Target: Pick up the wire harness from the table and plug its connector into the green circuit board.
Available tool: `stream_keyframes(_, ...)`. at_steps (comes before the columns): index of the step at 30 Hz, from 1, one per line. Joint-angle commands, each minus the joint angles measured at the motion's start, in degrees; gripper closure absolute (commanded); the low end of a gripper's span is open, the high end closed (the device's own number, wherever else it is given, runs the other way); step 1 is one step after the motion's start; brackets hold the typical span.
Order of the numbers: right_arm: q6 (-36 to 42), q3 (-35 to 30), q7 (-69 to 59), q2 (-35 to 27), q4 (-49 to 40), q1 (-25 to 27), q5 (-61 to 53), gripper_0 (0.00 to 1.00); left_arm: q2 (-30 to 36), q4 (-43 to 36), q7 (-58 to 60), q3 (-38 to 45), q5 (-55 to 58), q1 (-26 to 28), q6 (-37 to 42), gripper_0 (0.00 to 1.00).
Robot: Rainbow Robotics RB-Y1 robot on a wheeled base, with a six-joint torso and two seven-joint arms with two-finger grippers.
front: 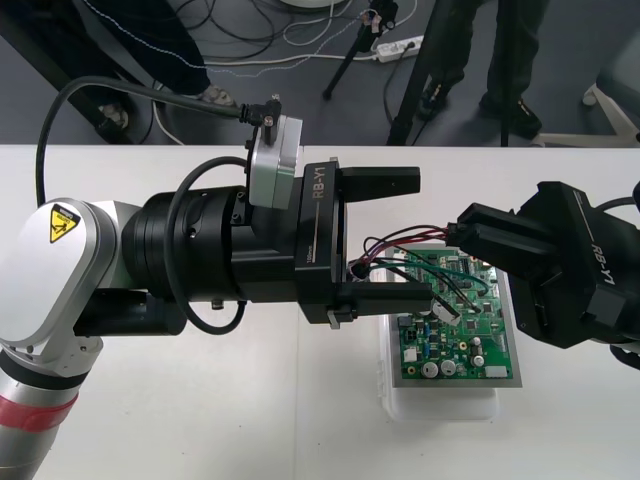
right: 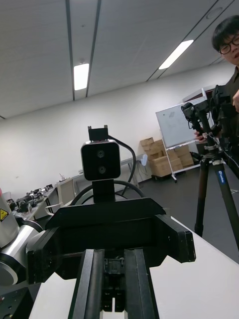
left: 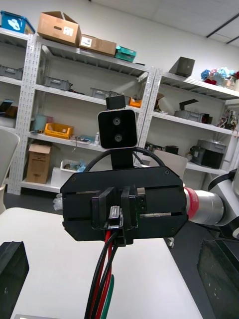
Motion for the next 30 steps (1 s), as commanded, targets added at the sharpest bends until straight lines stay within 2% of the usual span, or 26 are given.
stream_keyframes(1,-0.46,1.21,2.33,1.00,-0.72,-1.42,-0.64,1.00,-1.41,-0.37,-1.18,-1.16,1.57,-2.27,-2.52,0.00)
stream_keyframes(14,-0.46,1.21,2.51,1.08,-0.64,-1.33,-0.64,1.00,-1.85,-0.37,-1.00,-1.25,1.57,-2.36,-2.43,0.00)
stream_keyframes(21,-0.46,1.21,2.68,1.35,-0.55,-1.33,-0.64,1.00,-1.85,-0.37,-0.48,-1.69,1.57,-2.36,-2.52,0.05)
stream_keyframes(30,-0.46,1.56,2.95,1.61,-0.55,-1.33,-1.08,1.00,-1.85,0.06,0.05,-2.30,1.39,-2.36,-2.16,0.05)
